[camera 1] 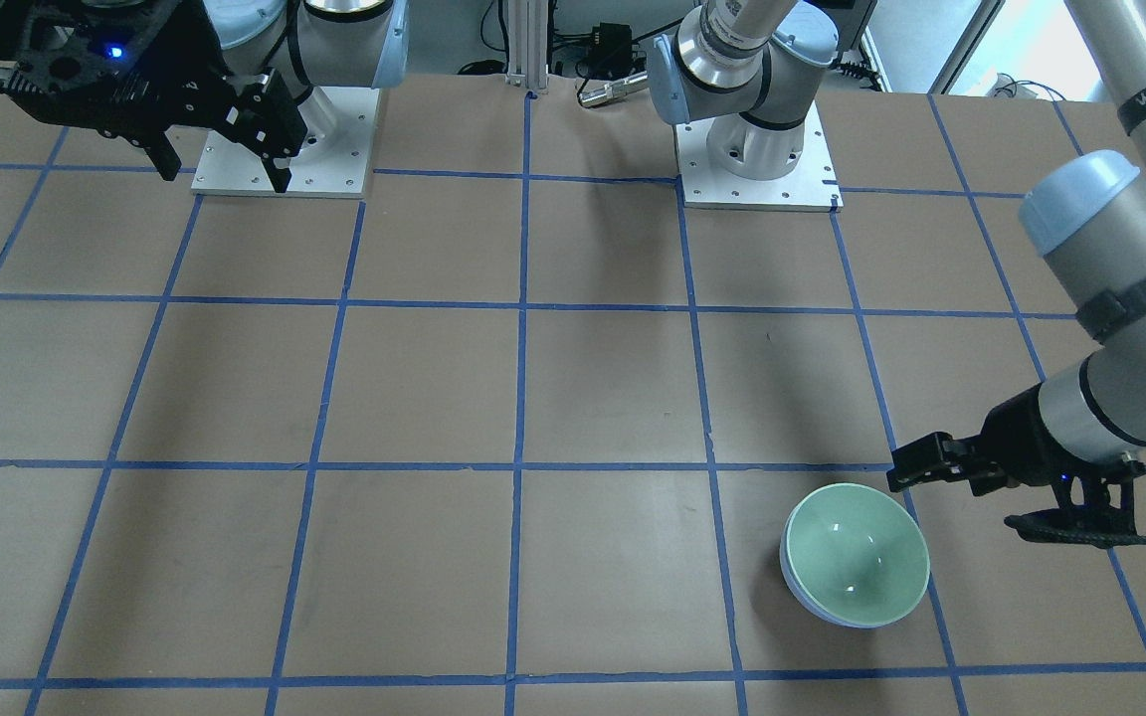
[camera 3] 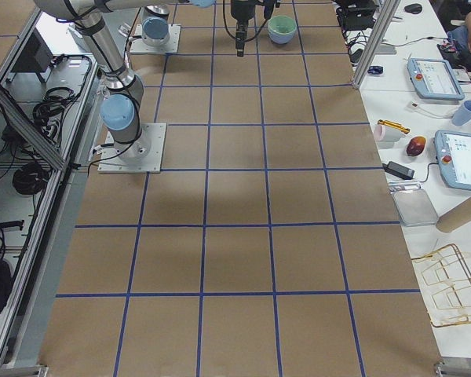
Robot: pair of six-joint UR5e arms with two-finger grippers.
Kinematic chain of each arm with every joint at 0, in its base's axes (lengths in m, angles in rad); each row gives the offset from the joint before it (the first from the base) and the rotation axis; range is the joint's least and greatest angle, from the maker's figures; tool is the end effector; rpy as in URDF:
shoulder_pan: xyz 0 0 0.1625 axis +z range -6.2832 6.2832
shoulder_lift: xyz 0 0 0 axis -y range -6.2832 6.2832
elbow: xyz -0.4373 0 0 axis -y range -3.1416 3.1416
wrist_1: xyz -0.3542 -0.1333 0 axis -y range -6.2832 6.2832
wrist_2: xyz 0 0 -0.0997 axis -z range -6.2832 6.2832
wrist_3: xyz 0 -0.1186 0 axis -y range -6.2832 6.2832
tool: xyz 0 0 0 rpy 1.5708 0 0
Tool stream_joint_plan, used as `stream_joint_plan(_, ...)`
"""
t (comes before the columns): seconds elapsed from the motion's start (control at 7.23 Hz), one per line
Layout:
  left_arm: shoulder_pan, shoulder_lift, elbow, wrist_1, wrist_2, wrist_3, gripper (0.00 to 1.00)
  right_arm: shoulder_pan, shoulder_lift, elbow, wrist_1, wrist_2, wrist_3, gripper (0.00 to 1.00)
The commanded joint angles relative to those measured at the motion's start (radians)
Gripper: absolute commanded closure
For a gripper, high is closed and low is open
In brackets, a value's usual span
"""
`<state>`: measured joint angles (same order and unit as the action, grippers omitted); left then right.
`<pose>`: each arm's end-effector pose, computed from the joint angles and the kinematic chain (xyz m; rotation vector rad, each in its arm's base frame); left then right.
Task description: Stack green bowl on blue bowl
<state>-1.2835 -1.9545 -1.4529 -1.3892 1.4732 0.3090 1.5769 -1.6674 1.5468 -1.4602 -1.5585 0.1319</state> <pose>0.0296 -0.6116 0.3490 -0.0266 -3.0225 -0.0784 0.1373 -0.4095 0.5228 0.1966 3.1224 -0.0143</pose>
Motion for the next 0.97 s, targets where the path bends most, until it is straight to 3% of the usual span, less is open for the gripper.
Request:
stream_joint_plan(0.0,-0.151,0.109,0.012,-0.050,0.108,-0.028,0.00,0.000,0.000,0.001,0.001,0.000,0.000,0.00)
stream_joint_plan(0.41,-0.319,0.232,0.012,-0.094,0.114,-0.152,0.00,0.000,0.000,0.001,0.000,0.000,0.000,0.00)
stream_joint_plan(0.55,-0.321,0.264,0.023,-0.175,0.111,-0.169,0.00,0.000,0.000,0.001,0.000,0.000,0.000,0.00)
stream_joint_plan(0.83,-0.313,0.334,0.000,-0.214,0.116,-0.168,0.00,0.000,0.000,-0.001,0.001,0.000,0.000,0.00)
